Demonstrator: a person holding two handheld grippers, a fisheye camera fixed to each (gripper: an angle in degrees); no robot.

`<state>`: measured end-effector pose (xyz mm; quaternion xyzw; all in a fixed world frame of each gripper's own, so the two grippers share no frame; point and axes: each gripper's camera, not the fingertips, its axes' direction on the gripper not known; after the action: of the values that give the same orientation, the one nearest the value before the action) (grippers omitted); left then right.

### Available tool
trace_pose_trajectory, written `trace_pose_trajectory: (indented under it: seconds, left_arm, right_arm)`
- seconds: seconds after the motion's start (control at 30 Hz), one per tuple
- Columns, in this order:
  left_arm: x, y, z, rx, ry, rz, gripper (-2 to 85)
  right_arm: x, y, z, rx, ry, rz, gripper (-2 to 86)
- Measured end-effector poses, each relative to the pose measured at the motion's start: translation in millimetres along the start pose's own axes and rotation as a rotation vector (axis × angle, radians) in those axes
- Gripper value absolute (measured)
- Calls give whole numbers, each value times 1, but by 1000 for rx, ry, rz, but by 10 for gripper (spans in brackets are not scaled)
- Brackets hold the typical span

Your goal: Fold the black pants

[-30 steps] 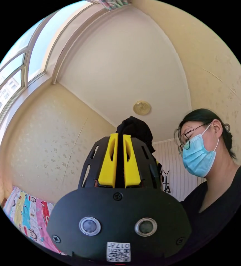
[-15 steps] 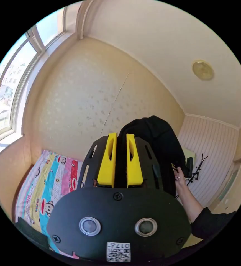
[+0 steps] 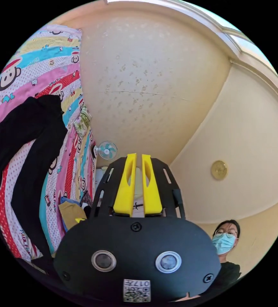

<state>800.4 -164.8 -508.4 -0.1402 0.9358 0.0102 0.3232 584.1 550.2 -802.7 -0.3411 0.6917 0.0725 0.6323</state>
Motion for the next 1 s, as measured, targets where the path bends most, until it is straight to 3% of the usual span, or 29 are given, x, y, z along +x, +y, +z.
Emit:
trace_pose_trajectory:
  seconds: [0.13,0.33,0.63,0.8,1.0]
  left_arm:
    - [-28,-6,-12,-35,-64,-48,49]
    - [-71,-24,-66,6,-189,-150,54]
    - [-151,-53,-281,219,-606,-454,84]
    - [-170,-116,-371,72,-912,-446,100]
    - [-233,-178,-411,-116,-942,-457,107]
  right_arm:
    - [53,4,56,-200,-93,50,28]
    - [72,-22,66,-341,-190,-8,38]
    - [35,-89,124,-577,-320,-98,68]
    - [-11,-143,139,-584,-392,-88,92]
    - [-32,-212,153,-508,-367,64,104]
